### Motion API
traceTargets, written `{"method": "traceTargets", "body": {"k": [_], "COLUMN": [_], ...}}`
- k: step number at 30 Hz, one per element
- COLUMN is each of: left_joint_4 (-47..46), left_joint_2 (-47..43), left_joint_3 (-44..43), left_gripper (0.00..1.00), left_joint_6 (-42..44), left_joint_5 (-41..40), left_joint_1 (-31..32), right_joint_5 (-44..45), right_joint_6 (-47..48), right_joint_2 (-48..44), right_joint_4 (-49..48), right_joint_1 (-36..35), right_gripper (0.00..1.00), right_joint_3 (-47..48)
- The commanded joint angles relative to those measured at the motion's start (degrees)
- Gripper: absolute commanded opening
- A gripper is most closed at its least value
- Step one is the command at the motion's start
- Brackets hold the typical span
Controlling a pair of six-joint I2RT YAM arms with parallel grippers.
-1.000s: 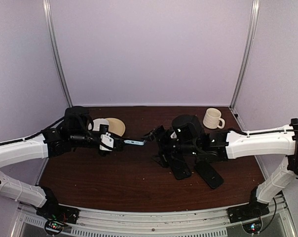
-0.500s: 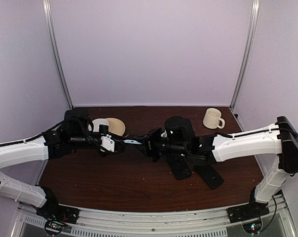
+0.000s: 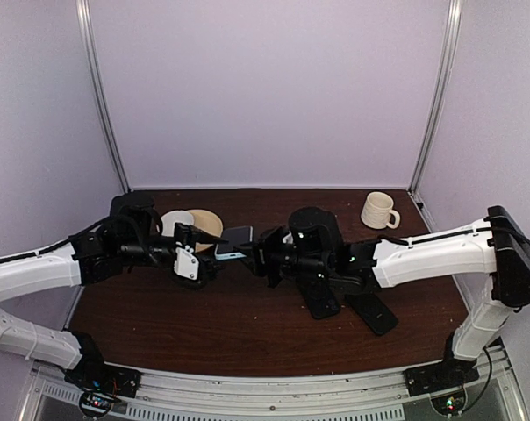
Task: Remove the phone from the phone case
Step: Pass from the left arm to the right, then remove the phone from the bottom left corner of the phone case.
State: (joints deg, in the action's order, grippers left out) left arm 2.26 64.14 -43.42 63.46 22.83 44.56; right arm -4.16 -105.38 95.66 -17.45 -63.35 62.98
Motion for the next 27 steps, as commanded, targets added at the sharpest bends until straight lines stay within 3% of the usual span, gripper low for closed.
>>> {"method": "traceTargets", "body": {"k": [1, 7, 14, 18, 27], "left_joint_4": [4.7, 9.8, 8.8, 8.2, 8.9], "left_joint_2": [-2.1, -2.8, -3.2, -3.2, -1.9], "left_joint_3": [-2.2, -3.3, -5.4, -6.9, -10.2], "left_gripper": [0.62, 0.69, 0.7, 0.69, 0.64], "left_joint_6": [1.7, 0.7, -10.0, -16.7, -28.1], "left_joint_5": [3.4, 1.8, 2.6, 4.2, 19.0], "left_joint_1": [0.3, 0.0, -2.6, -4.6, -12.1], "right_joint_5": [0.6, -1.1, -8.3, -7.9, -14.8], "right_joint_6": [10.3, 25.7, 47.5, 63.3, 89.9], "right_joint_2": [0.7, 0.8, -3.2, -8.0, -16.7], "right_joint_4": [1.8, 2.0, -0.4, 9.6, 17.0], "right_joint_1": [0.5, 2.1, 5.5, 6.2, 6.5], "right_gripper": [0.0, 0.0, 0.0, 0.0, 0.0], "right_joint_3": [3.0, 3.9, -0.7, -0.4, -2.1]}}
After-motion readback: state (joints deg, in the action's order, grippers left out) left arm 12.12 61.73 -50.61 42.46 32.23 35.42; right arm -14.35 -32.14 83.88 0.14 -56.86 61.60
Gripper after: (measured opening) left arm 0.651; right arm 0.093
